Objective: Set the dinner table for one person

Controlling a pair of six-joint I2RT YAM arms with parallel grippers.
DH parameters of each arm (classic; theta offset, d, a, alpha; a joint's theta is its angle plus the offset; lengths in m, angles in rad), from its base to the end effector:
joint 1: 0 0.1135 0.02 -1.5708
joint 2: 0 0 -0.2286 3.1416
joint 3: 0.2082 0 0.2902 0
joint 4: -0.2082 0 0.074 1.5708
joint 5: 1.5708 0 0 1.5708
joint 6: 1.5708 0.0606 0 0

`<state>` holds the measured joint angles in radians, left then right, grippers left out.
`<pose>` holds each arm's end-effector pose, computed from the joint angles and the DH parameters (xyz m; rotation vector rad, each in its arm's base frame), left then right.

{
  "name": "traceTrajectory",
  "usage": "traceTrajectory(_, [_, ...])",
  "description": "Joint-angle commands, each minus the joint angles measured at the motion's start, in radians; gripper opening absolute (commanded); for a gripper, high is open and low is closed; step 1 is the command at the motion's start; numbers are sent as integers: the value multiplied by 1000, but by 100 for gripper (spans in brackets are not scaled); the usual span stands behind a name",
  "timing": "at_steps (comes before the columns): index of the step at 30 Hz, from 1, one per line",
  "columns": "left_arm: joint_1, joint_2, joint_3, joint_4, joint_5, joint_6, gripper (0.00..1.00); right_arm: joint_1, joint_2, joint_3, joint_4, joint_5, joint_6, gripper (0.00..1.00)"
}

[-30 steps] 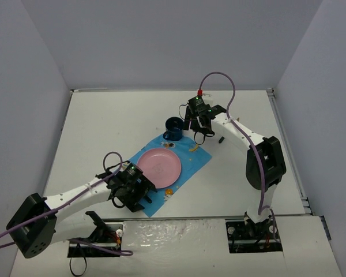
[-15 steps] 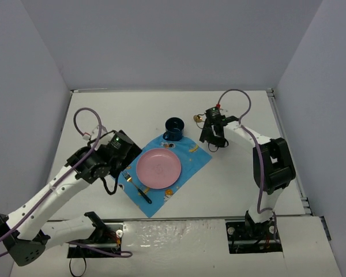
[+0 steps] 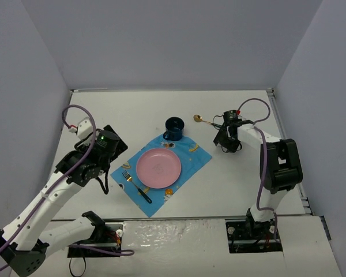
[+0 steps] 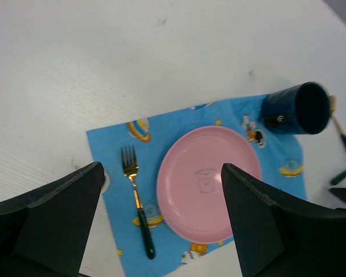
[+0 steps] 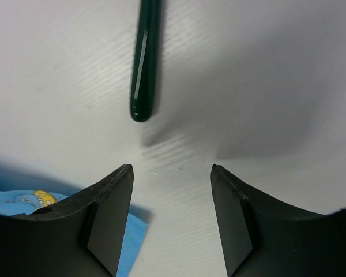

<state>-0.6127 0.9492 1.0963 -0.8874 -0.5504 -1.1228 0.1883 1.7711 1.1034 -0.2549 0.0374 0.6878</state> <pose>0.2242 -0.1188 0.3155 -0.8150 2.0471 -0.3362 0.4001 0.0739 0.1016 0.6385 2.4389 0.3165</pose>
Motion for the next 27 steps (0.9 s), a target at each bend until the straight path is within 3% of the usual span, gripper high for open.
traceTrajectory(1, [25, -18, -73, 125, 15, 100, 79, -9, 48, 112, 34, -15, 7, 53])
traceTrajectory(8, [27, 41, -46, 137, 38, 169, 79, -13, 140, 206, 31, 3, 9, 56])
traceTrajectory(18, [46, 85, -41, 146, 63, 201, 79, -13, 163, 204, 4, 102, 16, 57])
traceTrajectory(20, [52, 85, -46, 153, 73, 201, 79, -13, 174, 210, -11, 122, 16, 37])
traceTrajectory(22, [60, 84, -48, 150, 84, 203, 79, -13, 179, 209, -23, 136, 17, 24])
traceTrajectory(27, [84, 74, -51, 137, 92, 210, 79, -10, 164, 182, -30, 151, 19, 20])
